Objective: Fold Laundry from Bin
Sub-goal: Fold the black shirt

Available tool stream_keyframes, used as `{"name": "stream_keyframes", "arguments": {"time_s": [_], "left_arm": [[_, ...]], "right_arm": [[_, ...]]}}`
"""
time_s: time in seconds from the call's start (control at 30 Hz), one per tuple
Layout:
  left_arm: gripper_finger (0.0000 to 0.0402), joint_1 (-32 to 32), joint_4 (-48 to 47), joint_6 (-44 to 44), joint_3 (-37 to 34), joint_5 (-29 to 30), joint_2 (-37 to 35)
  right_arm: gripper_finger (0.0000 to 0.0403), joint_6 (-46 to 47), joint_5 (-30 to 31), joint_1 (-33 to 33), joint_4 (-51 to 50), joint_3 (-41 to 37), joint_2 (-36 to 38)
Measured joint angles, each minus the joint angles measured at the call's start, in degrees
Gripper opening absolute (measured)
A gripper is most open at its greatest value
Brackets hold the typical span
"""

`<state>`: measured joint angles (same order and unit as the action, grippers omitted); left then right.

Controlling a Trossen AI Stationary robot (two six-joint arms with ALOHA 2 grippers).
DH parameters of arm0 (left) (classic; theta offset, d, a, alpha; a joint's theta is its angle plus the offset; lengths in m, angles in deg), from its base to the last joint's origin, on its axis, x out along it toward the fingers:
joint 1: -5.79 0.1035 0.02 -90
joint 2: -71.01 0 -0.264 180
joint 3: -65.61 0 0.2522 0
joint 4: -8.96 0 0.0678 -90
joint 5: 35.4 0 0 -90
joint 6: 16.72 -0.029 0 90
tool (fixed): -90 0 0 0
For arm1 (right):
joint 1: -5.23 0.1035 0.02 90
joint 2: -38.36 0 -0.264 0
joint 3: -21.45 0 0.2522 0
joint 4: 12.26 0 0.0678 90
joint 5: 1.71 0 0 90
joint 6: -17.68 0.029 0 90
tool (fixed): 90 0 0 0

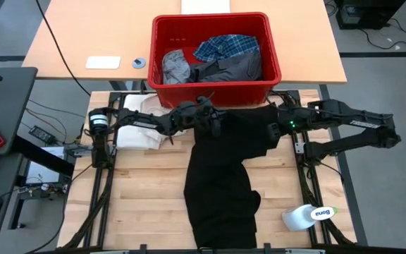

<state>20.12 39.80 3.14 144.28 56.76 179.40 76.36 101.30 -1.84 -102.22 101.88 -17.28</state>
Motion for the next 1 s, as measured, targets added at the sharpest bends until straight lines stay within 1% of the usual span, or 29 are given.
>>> {"name": "stream_keyframes", "arguments": {"time_s": [0.1,0.2,0.33,0.43,0.53,0.6,0.63,0.8,0.87,0.93,1.0], "left_arm": [[0.0009,0.3,0.6,0.1,0.0,0.0,1.9],[0.0009,0.3,0.9,-0.5,0.0,0.1,3.1],[0.0009,0.4,0.6,-4.3,0.0,0.2,3.9],[0.0009,0.5,-0.7,-4.7,0.0,0.2,4.0],[0.0017,0.5,-3.2,-6.0,0.0,0.7,4.2],[0.0041,0.5,-3.7,-6.0,0.0,0.1,4.3],[0.0059,0.6,-4.0,-5.9,0.0,-0.2,4.3],[0.0171,1.4,-6.8,-6.3,0.0,-0.6,3.8],[0.0208,2.2,-8.7,-6.6,0.0,-0.8,3.1],[0.0230,3.5,-13.1,-5.9,0.0,-0.9,2.2],[0.0239,4.8,-17.1,-5.7,0.0,-1.2,1.6]], "right_arm": [[0.0007,-1.9,0.2,-1.9,-2.2,0.0,-1.0],[0.0007,-4.2,0.0,-3.6,-2.3,-1.2,-2.2],[0.0008,-6.5,-0.7,-5.4,-1.0,-5.5,-3.8],[0.0008,-7.4,-0.9,-7.1,1.9,-9.7,-4.0],[0.0009,-7.9,-3.3,-9.1,5.2,-13.1,-4.0],[0.0011,-8.9,-5.6,-10.3,6.7,-14.7,-4.0],[0.0012,-9.1,-6.3,-10.6,7.1,-15.3,-4.0],[0.0018,-9.2,-6.6,-12.3,7.3,-16.8,-3.9],[0.0016,-9.3,-6.3,-12.9,7.4,-17.1,-4.0],[0.0013,-9.3,-5.3,-13.7,7.6,-17.7,-4.0],[0.0011,-9.4,-4.5,-14.4,7.4,-18.2,-4.0]]}}
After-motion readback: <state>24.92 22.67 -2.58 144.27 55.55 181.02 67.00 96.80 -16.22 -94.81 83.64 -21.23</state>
